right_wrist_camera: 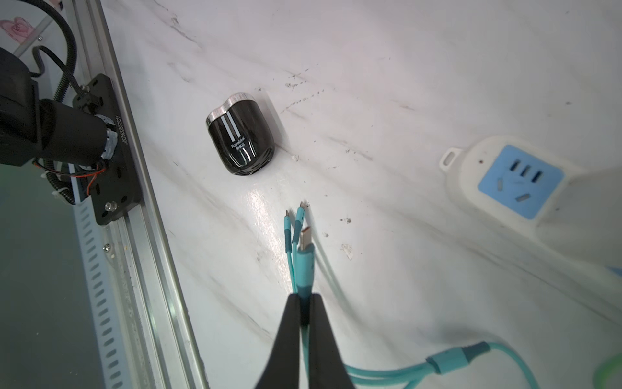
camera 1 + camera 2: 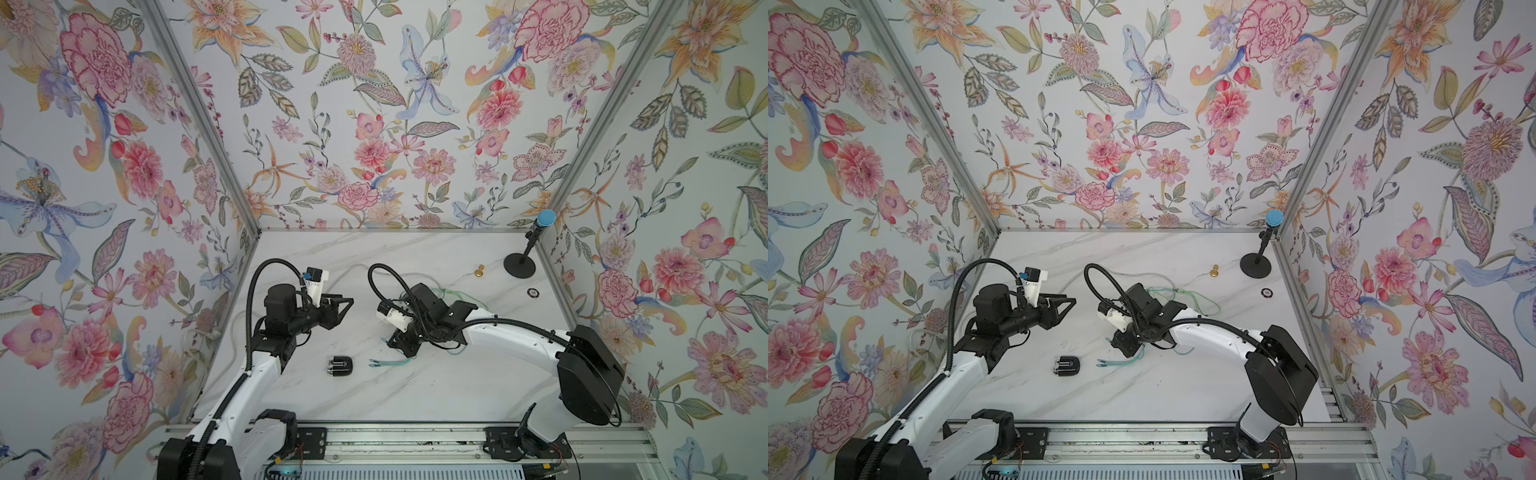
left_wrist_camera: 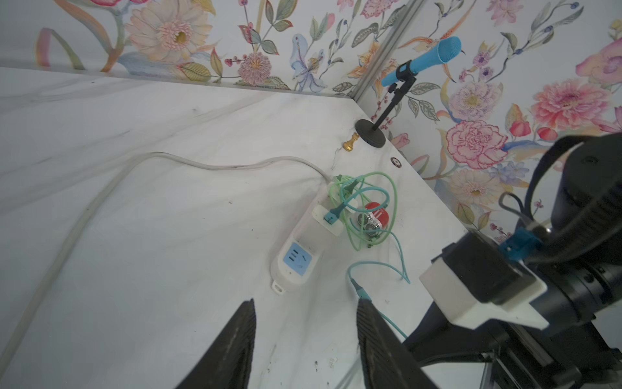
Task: Charge the electric shaver
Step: Pick up the charging cable from the center of the board.
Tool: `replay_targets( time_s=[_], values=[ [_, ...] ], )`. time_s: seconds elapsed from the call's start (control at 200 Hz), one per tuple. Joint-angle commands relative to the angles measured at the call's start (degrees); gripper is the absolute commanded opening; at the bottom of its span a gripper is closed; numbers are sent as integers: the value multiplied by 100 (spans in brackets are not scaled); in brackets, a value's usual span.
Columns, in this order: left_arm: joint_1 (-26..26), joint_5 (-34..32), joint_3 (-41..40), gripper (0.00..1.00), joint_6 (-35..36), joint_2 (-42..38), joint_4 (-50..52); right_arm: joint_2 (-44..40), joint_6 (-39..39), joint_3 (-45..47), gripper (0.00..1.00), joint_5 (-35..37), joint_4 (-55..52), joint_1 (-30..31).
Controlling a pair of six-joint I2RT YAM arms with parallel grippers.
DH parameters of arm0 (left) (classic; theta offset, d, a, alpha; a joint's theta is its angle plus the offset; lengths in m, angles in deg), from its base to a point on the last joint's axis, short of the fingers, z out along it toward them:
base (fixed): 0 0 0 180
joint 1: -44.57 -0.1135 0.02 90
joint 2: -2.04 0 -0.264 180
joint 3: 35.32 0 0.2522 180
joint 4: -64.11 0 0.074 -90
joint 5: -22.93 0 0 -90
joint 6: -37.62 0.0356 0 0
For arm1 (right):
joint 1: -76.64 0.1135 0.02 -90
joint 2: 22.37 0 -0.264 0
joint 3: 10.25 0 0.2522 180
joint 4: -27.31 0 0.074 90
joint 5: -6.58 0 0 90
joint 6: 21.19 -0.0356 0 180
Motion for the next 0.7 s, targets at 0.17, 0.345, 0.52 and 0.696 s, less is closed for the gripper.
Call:
replay_targets(
  time_s=[0.17,0.345,0.52,0.696],
  values=[
    [557,1184,168,41,721,101,309,-826,3,113,0,-961,181,-430],
    [1041,1517,474,49,1124,286,391,-896,26,167,0,-1463,132,-495],
    [1459,1618,745,52,1647,553,760,-890,112,128,0,-1592,54,-498],
    [1490,1623,840,44,1880,662,978,-946,171,71,0,-1628,7,-528]
  ],
)
